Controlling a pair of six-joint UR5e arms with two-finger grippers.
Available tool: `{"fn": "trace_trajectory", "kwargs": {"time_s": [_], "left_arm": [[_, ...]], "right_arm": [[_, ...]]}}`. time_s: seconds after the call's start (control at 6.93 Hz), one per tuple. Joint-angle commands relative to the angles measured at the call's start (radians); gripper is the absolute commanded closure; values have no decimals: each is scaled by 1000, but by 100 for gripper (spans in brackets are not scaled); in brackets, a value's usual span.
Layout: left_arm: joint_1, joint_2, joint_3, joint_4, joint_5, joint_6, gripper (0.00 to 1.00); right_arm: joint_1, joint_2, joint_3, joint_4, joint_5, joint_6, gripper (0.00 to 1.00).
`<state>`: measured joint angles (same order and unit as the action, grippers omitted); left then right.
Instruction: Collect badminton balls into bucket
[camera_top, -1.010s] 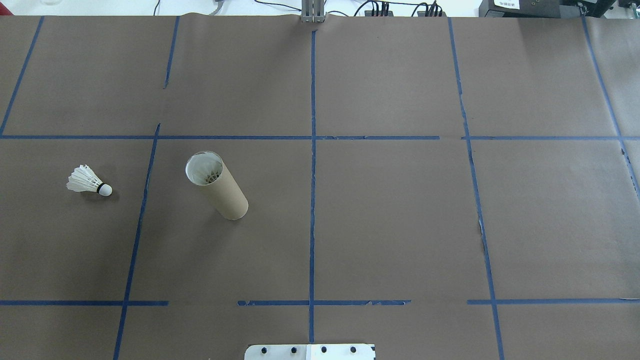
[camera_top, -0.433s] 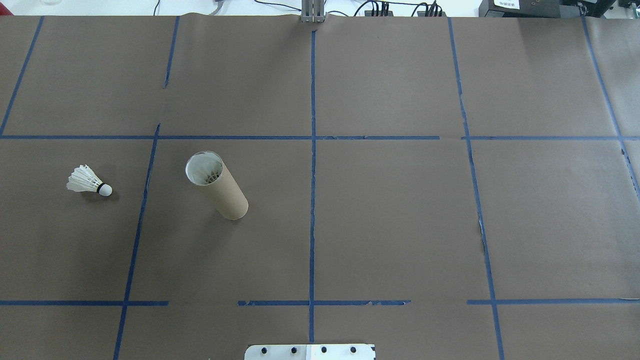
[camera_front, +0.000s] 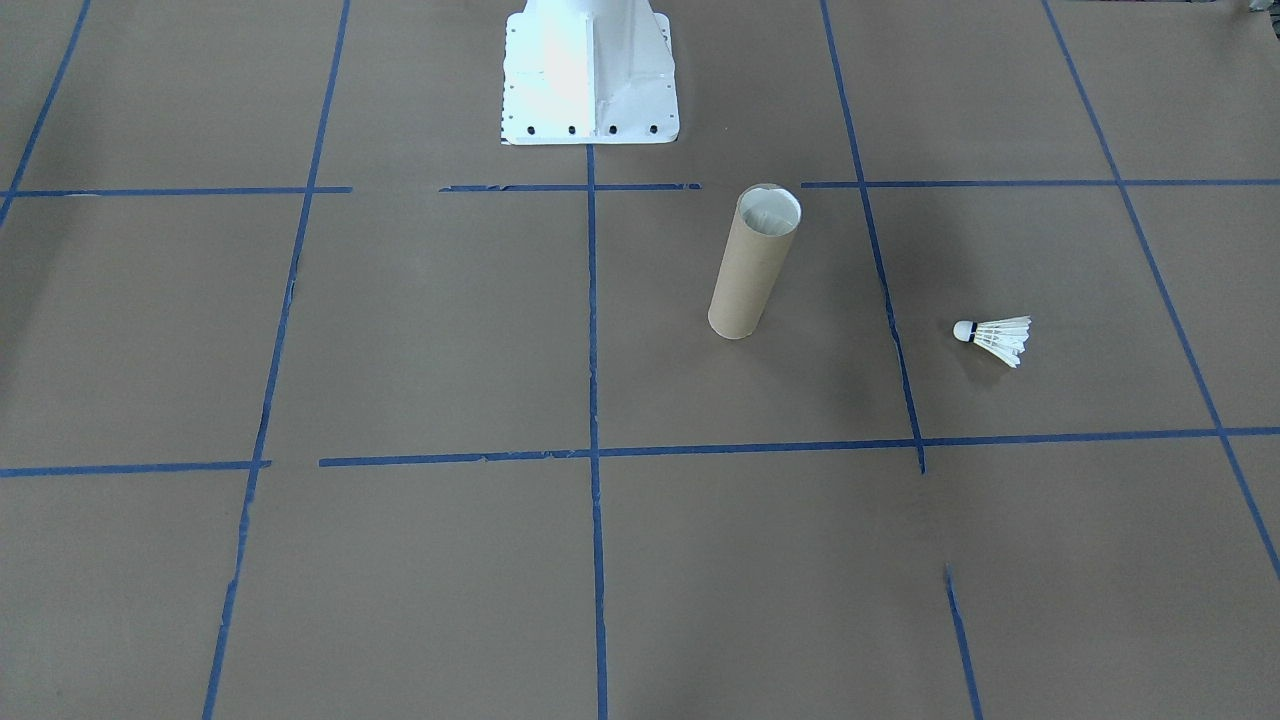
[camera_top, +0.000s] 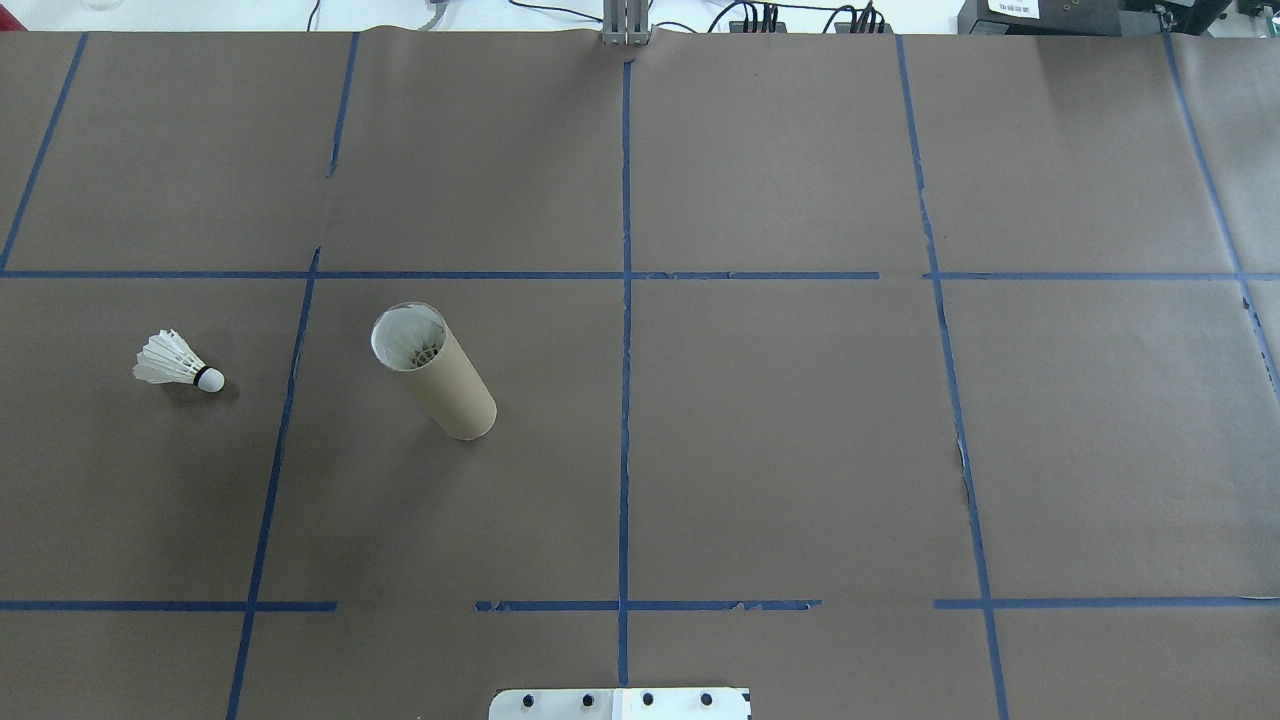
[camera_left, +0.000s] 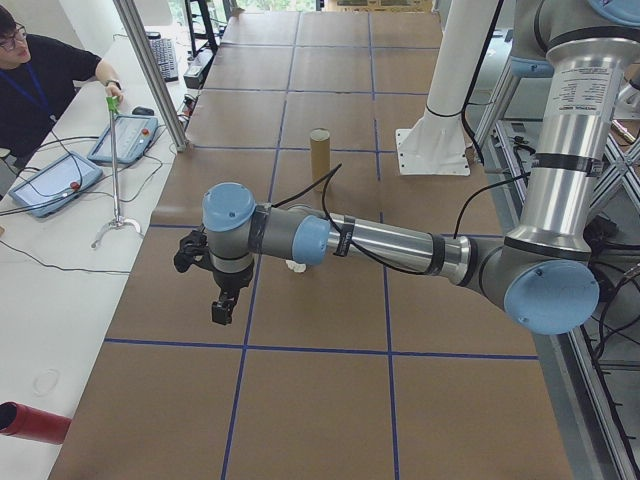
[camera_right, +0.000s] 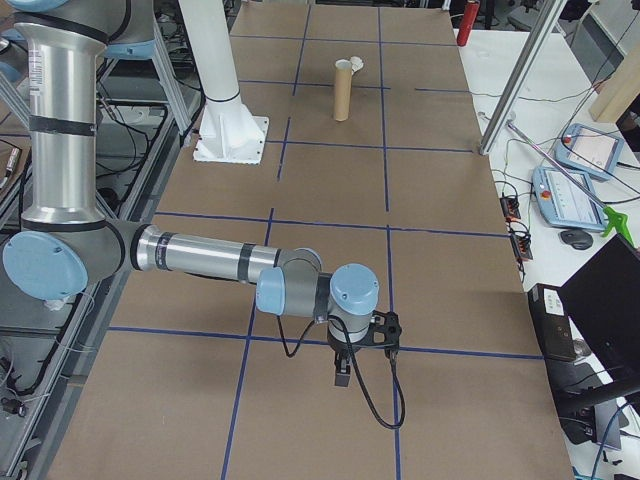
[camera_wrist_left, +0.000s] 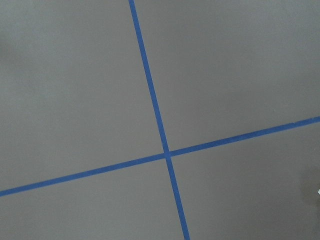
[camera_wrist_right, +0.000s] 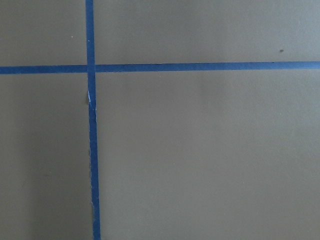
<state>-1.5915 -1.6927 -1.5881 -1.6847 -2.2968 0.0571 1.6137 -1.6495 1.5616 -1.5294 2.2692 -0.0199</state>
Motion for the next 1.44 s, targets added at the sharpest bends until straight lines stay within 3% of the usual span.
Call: {"fn": "trace_trajectory", "kwargs": {"time_s": [0.0, 0.29, 0.43, 0.58, 0.87, 1.15, 1.3], "left_arm": [[27, 66, 117, -383, -15, -155, 0], [141, 82, 142, -533, -61, -201, 0], [171, 82, 170, -612, -119, -259, 0], [230, 82, 198, -761, -140, -398, 0], [330, 82, 291, -1089, -133, -659, 0], [384, 84, 344, -1306, -125, -790, 0], [425, 82, 349, -1364, -96, -848, 0]], "right_arm": [[0, 0, 0, 0, 1, 0, 0], [0, 0, -2, 0, 0, 0, 0], [0, 0, -2, 0, 0, 0, 0], [0, 0, -2, 0, 0, 0, 0], [0, 0, -2, 0, 0, 0, 0], [0, 0, -2, 0, 0, 0, 0], [0, 0, -2, 0, 0, 0, 0]]}}
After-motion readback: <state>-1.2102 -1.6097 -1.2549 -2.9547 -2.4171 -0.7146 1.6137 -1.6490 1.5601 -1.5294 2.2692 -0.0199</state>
